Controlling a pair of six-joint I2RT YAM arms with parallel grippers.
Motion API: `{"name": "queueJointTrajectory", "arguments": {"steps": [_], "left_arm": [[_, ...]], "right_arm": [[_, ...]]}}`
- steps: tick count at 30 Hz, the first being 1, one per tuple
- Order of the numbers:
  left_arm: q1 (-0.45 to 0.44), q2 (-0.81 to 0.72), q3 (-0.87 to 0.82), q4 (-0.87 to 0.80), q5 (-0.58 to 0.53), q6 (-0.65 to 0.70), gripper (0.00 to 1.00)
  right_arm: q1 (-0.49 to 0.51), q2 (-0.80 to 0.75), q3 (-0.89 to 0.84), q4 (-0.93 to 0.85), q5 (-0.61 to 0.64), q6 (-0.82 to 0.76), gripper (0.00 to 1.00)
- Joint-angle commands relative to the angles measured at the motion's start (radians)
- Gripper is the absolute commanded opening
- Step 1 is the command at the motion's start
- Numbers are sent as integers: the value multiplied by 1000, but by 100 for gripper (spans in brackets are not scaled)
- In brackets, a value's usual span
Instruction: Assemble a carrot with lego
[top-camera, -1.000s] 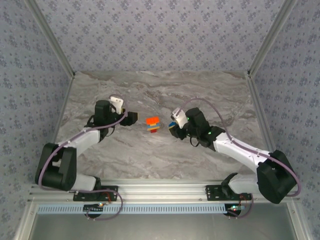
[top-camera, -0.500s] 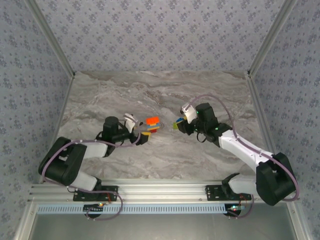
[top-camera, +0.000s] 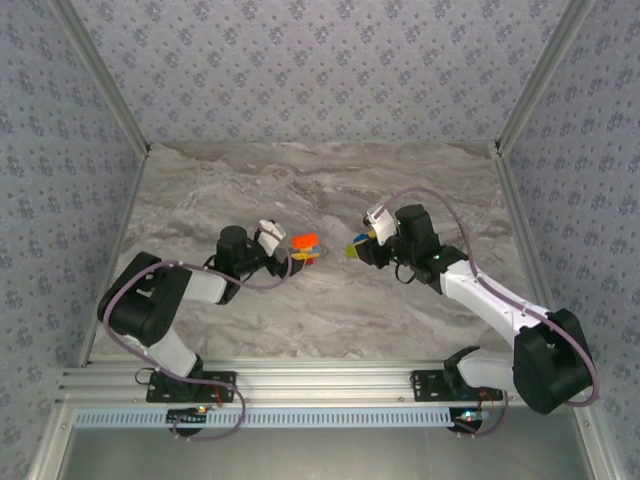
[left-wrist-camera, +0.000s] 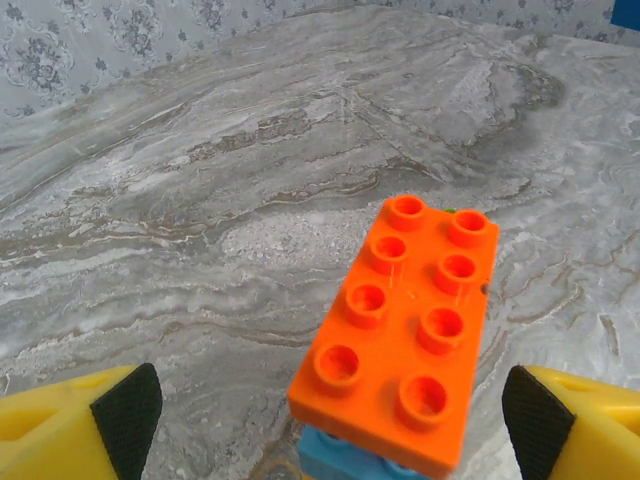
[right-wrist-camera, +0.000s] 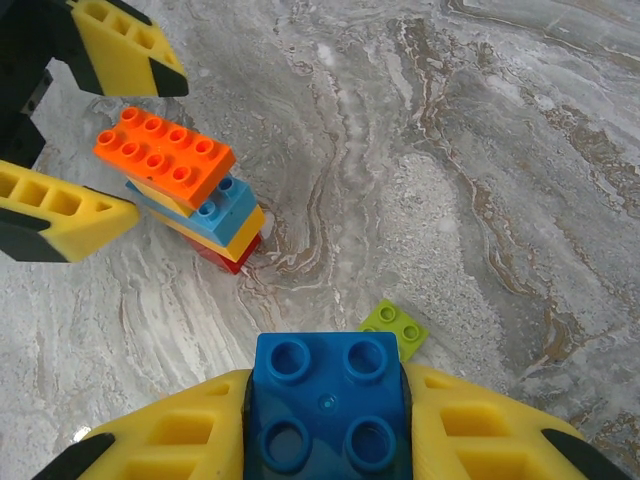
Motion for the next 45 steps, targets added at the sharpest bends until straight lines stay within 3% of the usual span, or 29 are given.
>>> {"name": "queueJointTrajectory", "arguments": {"steps": [1, 14, 22, 27, 32, 38, 45], "left_arm": [[-4, 15, 42, 23, 24, 35, 91], [-14, 23, 93, -74, 123, 75, 85], [-16, 6, 164, -315, 181, 170, 80], [-16, 6, 179, -359, 190, 188, 73], [-16, 6, 185, -370, 193, 192, 68], [-16, 11, 181, -347, 192, 188, 68], [-8, 25, 206, -360, 207, 193, 58]], "right_arm": [[-9, -12, 1, 7, -23, 5, 22], [-10, 2, 14, -4, -26, 3, 23], [-13, 0, 18, -12, -26, 2, 23], [-14, 7, 17, -5, -25, 1, 23], [-14, 7, 21, -7, -27, -1, 23], [-16, 19, 30, -8, -44, -6, 23], [-17, 41, 53, -20, -57, -13, 23]]}}
